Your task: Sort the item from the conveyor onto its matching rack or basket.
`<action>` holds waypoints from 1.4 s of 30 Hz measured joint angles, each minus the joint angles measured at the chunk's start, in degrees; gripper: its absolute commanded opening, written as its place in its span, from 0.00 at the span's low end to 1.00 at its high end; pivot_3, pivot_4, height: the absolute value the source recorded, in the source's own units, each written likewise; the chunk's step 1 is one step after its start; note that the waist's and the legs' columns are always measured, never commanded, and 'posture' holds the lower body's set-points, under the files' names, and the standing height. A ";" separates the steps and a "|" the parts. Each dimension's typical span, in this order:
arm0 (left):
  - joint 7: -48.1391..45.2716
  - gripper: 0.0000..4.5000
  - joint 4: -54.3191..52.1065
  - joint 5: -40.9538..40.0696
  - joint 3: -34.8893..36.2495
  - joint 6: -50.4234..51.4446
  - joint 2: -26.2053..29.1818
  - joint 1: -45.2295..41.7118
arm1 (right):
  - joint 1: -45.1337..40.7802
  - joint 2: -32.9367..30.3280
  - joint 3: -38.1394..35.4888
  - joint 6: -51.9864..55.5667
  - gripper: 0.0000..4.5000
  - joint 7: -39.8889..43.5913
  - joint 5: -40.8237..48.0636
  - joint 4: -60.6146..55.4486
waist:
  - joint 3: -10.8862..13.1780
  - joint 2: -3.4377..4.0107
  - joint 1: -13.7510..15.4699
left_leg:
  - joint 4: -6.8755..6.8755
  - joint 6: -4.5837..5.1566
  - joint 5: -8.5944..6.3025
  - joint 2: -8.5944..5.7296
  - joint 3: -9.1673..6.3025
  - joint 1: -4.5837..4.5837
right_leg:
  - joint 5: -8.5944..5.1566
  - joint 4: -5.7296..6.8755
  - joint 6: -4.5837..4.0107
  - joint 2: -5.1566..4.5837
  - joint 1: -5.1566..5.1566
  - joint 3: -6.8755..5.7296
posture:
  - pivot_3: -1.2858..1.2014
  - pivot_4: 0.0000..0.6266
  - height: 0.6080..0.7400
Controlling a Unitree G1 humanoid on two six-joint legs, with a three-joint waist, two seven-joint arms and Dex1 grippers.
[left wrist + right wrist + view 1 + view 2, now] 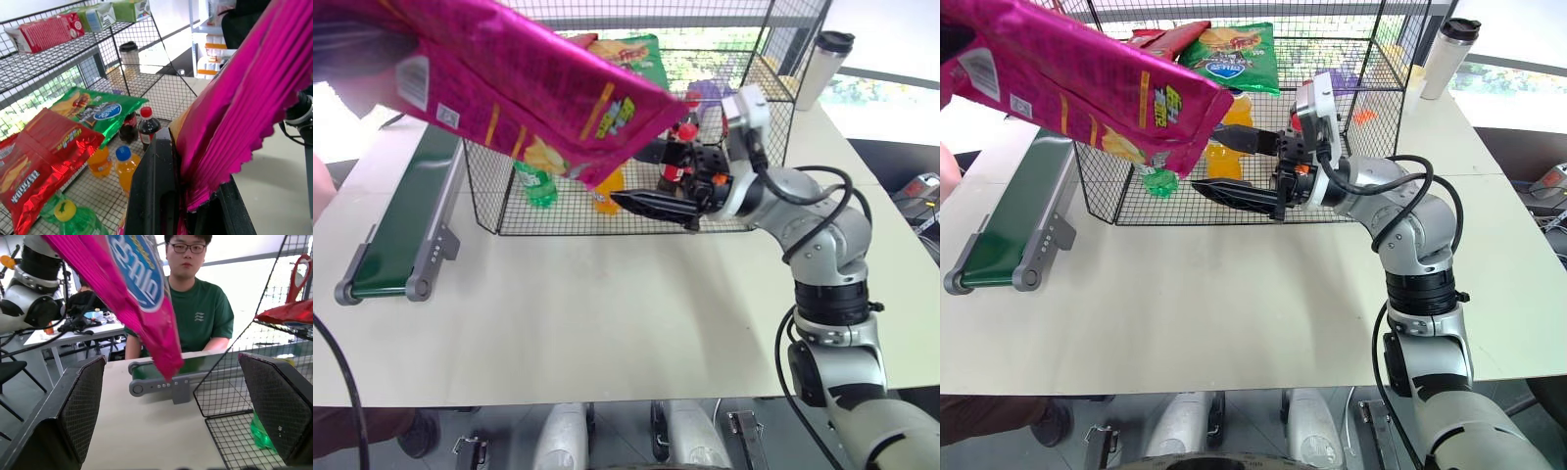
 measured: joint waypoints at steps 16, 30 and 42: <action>0.48 0.00 -0.20 3.38 -0.55 2.07 -4.65 0.57 | -1.11 5.58 -0.04 -0.94 0.02 -6.53 3.46 -0.97 | 0.00 0.00 -0.01 | 0.00 0.00 0.00 0.08 0.02 0.00 | 0.02 0.01 -0.04 0.05 -0.02 0.02 | 0.52 0.24 1.00; 1.68 0.50 -0.97 6.41 2.81 2.23 -6.68 8.40 | -0.97 4.92 -1.89 1.95 0.00 -10.07 9.86 -3.29 | 0.00 -0.01 0.05 | 0.00 0.00 0.00 0.17 0.04 0.00 | 0.03 0.03 -0.06 0.04 -0.05 0.05 | 0.52 0.24 1.00; 0.81 0.80 1.14 12.20 19.94 4.81 -5.75 22.40 | 3.00 -8.31 -8.17 4.38 0.00 -13.14 9.77 -5.37 | 0.00 -0.01 0.10 | -0.06 0.00 0.00 0.22 0.22 -0.02 | 0.03 0.00 -0.07 0.02 -0.16 0.15 | 0.52 0.24 1.00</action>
